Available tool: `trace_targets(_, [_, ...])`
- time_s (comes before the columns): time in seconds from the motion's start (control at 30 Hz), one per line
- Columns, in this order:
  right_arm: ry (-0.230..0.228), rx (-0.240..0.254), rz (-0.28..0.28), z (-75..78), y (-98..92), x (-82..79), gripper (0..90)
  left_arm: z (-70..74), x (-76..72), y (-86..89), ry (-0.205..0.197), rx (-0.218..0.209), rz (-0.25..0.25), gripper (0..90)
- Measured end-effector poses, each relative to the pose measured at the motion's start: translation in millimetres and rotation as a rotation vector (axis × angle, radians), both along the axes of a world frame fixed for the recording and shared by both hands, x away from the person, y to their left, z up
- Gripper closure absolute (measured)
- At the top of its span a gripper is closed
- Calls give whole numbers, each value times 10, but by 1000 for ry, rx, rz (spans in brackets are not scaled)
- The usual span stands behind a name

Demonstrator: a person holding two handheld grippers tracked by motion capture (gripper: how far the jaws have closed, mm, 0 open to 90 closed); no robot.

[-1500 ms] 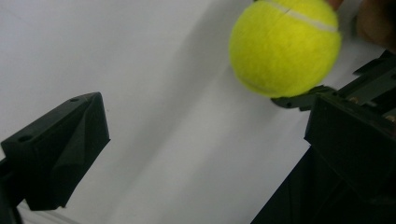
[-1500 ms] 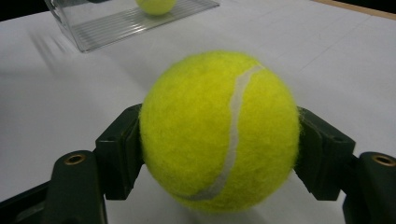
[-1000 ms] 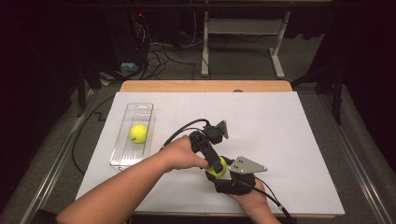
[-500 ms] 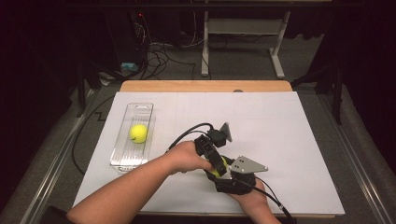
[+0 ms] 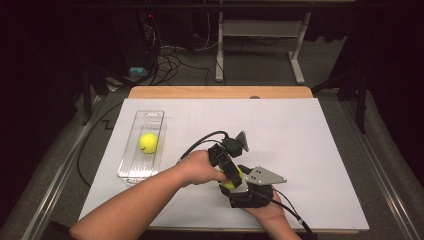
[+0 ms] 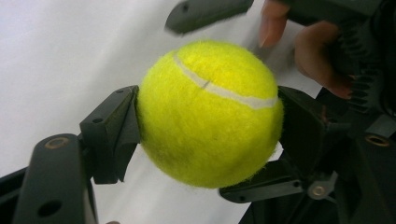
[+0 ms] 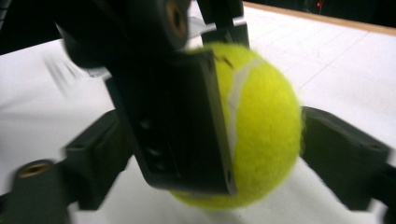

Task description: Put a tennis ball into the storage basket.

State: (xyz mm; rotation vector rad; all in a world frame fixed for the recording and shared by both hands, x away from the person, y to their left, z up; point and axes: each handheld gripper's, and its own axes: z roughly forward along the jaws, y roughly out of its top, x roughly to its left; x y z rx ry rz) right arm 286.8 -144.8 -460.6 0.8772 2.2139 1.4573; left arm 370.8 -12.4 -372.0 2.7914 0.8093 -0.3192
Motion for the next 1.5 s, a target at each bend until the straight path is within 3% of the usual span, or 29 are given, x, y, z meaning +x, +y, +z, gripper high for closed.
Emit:
trace_targets(0.07, [-5, -5, -14, -11, -7, 10, 0, 8, 13, 19, -4, 5, 4, 269])
trace_targets(0.4, [-30, -18, -36, -16, -96, 0, 0, 26, 72, 113, -25, 32, 39, 268])
trace_targets(0.6, [-41, -30, -80, -13, -306, 28, 0, 47, 130, 250, -40, 56, 71, 268])
trace_targets(0.9, [-55, -39, -160, -10, -594, 67, 0, 113, 209, 547, -60, 88, 125, 268])
trace_targets(1.2, [-70, -55, -230, -15, -922, 101, 0, 193, 274, 919, -64, 93, 199, 268])
trace_targets(1.5, [-75, -38, -310, 18, -1315, 69, 0, 317, 315, 1304, -84, 118, 265, 268])
